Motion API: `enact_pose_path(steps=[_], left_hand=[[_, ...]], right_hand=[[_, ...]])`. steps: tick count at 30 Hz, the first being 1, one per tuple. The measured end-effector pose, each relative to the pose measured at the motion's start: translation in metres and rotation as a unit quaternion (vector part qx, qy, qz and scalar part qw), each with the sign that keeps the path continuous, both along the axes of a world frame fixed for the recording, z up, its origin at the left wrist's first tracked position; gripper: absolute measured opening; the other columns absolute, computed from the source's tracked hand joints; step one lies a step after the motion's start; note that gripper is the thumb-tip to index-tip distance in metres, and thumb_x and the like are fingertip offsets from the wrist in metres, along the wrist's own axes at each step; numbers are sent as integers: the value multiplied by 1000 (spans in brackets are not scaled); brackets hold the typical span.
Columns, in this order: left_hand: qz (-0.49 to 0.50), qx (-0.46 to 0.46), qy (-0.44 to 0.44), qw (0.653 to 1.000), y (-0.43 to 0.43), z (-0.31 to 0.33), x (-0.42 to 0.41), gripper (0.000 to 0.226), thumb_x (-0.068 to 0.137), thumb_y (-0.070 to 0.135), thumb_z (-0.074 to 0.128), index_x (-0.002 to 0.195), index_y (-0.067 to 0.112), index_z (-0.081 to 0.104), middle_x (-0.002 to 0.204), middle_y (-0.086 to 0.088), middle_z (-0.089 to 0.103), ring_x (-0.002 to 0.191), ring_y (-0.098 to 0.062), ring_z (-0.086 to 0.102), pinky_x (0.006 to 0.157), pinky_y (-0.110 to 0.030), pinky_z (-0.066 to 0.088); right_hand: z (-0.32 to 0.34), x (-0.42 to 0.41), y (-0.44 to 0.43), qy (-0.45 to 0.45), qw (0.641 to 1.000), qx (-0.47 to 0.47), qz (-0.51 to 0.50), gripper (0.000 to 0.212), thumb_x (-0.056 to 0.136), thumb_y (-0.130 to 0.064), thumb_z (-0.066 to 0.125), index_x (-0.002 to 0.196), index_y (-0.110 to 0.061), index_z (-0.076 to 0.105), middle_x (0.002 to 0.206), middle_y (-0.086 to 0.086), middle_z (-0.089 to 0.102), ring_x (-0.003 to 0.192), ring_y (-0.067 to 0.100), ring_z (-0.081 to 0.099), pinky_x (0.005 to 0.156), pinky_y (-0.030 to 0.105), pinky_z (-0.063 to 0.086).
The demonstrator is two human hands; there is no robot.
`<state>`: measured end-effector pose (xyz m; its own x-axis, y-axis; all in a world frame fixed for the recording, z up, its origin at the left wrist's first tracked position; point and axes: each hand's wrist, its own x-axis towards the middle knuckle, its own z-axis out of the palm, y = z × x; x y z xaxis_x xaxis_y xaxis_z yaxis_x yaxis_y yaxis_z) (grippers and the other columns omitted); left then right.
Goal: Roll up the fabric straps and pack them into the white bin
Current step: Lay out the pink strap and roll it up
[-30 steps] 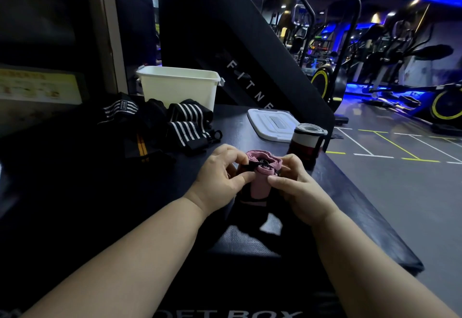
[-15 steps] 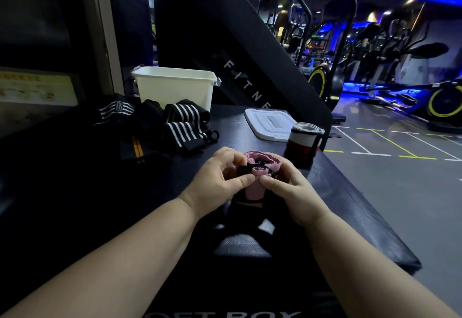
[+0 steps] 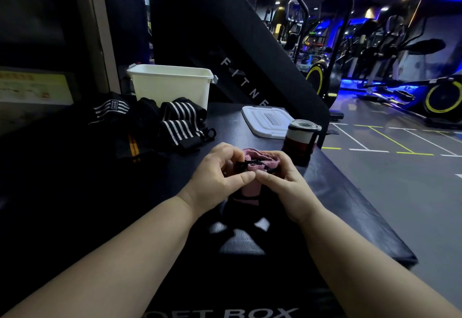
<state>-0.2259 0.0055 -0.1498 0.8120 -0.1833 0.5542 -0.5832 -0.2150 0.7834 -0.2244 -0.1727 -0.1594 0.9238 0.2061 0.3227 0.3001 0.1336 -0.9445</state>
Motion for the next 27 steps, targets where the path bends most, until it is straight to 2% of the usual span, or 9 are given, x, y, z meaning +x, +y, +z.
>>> enact_pose_path(steps=[3, 6, 9, 13, 15, 17, 21, 24, 27], left_hand=[[12, 1, -2, 1000, -1, 0, 1, 21, 70, 35, 74, 80, 26, 58, 89, 9, 50, 67, -6, 44, 68, -20, 40], [50, 21, -53, 997, -7, 2, -2, 17, 72, 23, 70, 77, 23, 54, 85, 8, 49, 68, 0, 45, 67, -10, 37], [85, 28, -102, 991, -14, 1, 0, 19, 72, 17, 69, 75, 22, 51, 81, 11, 47, 72, 3, 46, 67, -7, 35], [121, 40, -145, 981, -15, -5, 6, 21, 73, 14, 68, 74, 25, 50, 79, 14, 47, 73, 3, 46, 69, -8, 35], [135, 48, -155, 977, -15, -9, 6, 21, 73, 15, 69, 75, 25, 51, 80, 16, 46, 73, 1, 45, 69, -11, 37], [136, 55, -160, 976, -13, -10, 6, 16, 74, 16, 70, 75, 21, 55, 82, 17, 47, 74, 0, 46, 69, -13, 38], [73, 59, -131, 987, 0, -6, 1, 19, 71, 17, 71, 81, 24, 57, 89, 11, 52, 67, -3, 48, 65, -10, 39], [65, 57, -130, 988, 1, -5, -1, 16, 71, 14, 71, 81, 20, 60, 89, 8, 53, 64, -12, 49, 62, -13, 41], [109, 52, -167, 979, -6, -7, 1, 13, 72, 12, 72, 79, 17, 62, 85, 7, 53, 68, -9, 50, 63, -16, 43]], right_hand=[[0, 0, 0, -1, 1000, -8, -9, 39, 76, -14, 70, 113, -12, 58, 103, 1, 70, 99, 15, 65, 84, 27, 53], [-1, 0, 1, -5, 1000, -15, -25, 37, 75, -15, 69, 111, -13, 58, 101, -1, 70, 98, 12, 65, 82, 25, 52], [0, 0, 4, -18, 997, -37, -60, 37, 74, -17, 70, 108, -14, 58, 100, -1, 69, 94, 7, 65, 80, 22, 51], [-1, 1, 4, -44, 992, -78, -93, 28, 85, -1, 69, 109, -10, 57, 97, -3, 65, 84, -7, 61, 76, 13, 48], [-2, 1, 4, -61, 986, -106, -113, 28, 86, 1, 67, 111, -8, 57, 97, -5, 64, 83, -10, 60, 75, 11, 46], [-2, 0, 5, -70, 983, -117, -124, 29, 85, -2, 70, 110, -9, 58, 99, -5, 65, 85, -9, 60, 76, 11, 46], [2, -5, 9, -82, 978, -134, -140, 40, 73, -26, 69, 110, -13, 59, 100, -8, 66, 88, -8, 61, 79, 10, 45], [3, -7, 10, -89, 974, -144, -152, 42, 71, -30, 66, 109, -14, 59, 99, -11, 65, 86, -12, 59, 77, 6, 43], [4, -7, 10, -90, 971, -152, -160, 35, 75, -28, 69, 107, -19, 58, 97, -12, 64, 84, -14, 58, 76, 6, 43]])
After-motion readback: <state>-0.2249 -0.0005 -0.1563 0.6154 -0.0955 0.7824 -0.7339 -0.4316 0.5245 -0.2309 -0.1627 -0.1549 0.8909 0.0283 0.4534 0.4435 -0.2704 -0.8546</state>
